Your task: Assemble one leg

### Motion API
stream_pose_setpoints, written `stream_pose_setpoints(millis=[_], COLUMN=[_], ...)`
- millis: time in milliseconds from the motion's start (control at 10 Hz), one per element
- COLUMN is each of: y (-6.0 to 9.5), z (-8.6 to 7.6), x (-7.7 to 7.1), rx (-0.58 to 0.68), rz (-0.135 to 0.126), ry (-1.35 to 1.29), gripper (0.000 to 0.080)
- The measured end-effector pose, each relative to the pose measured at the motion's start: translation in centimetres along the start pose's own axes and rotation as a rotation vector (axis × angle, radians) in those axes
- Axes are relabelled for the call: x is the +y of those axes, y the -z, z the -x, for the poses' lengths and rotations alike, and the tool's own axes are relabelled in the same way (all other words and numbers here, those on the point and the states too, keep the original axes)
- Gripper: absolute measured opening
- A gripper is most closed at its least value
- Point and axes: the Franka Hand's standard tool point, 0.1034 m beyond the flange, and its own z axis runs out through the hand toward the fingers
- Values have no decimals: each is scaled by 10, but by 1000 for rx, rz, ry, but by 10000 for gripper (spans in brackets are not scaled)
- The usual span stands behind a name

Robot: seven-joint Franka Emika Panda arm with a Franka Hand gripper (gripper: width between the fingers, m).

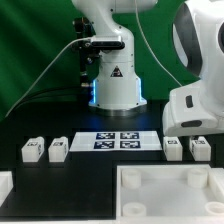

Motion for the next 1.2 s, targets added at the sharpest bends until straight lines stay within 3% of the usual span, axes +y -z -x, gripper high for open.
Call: stream_pose_setpoints(millis=[200, 800, 1100, 1200], y=[-17, -30, -30, -30], z=[-3, -7, -7, -7], x=[3, 6, 6, 6], rx=[-18, -22, -22, -22], rz=[1, 2, 2, 2], ry=[-6, 12, 13, 13], gripper=[649, 649, 286, 286])
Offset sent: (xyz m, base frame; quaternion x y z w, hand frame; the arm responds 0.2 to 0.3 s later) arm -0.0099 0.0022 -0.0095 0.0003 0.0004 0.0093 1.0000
